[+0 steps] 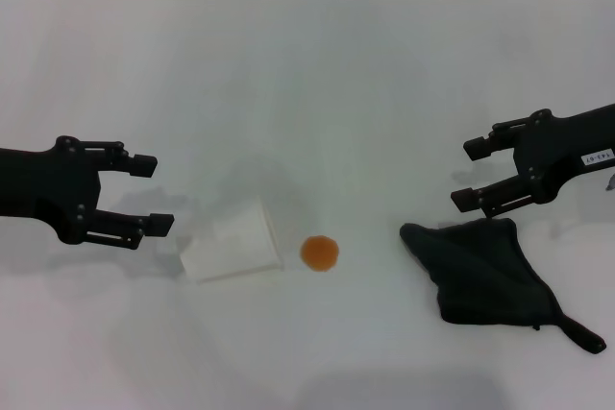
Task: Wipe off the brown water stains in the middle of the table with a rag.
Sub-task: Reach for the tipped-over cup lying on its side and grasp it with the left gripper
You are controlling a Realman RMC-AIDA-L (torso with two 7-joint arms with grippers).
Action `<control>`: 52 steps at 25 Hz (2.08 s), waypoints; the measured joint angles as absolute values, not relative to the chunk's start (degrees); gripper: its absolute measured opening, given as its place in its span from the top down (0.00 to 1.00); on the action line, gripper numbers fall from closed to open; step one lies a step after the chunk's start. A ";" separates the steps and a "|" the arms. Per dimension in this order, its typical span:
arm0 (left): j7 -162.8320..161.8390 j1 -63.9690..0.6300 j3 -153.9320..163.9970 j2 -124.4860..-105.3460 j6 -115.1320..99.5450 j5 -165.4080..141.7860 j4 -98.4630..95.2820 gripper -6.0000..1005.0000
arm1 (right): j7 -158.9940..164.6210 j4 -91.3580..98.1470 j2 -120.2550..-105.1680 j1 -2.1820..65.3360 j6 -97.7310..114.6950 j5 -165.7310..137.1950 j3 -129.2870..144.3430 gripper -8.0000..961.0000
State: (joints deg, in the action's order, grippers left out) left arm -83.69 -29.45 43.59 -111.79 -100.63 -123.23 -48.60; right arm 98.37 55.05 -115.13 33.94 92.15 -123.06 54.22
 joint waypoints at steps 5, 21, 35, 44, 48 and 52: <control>-83.67 -29.37 43.59 -111.83 -100.63 -123.22 -48.60 0.16 | 97.47 55.48 -115.12 33.11 92.30 -122.49 53.96 0.14; -94.80 -33.58 52.19 -110.96 -101.07 -125.34 -53.98 0.15 | 96.64 55.57 -115.14 33.22 91.29 -121.98 53.70 0.14; -104.46 -44.77 54.59 -116.88 -102.02 -147.19 -54.33 0.14 | 94.63 55.45 -115.27 33.77 89.41 -118.37 54.94 0.14; -106.60 -47.52 58.89 -118.98 -99.42 -150.95 -54.68 0.13 | 93.91 55.47 -115.31 33.47 89.24 -118.09 55.43 0.14; -107.64 -47.61 60.80 -119.06 -97.49 -150.90 -54.46 0.14 | 93.36 55.47 -115.31 33.27 89.30 -117.96 55.68 0.14; -108.31 -47.64 63.48 -119.30 -95.07 -150.62 -53.22 0.14 | 93.16 55.38 -115.31 33.25 89.33 -117.42 55.99 0.14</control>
State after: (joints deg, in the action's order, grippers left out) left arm -108.31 -47.64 63.48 -119.30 -95.07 -150.62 -53.22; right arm 93.16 55.38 -115.31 33.25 89.33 -117.42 55.99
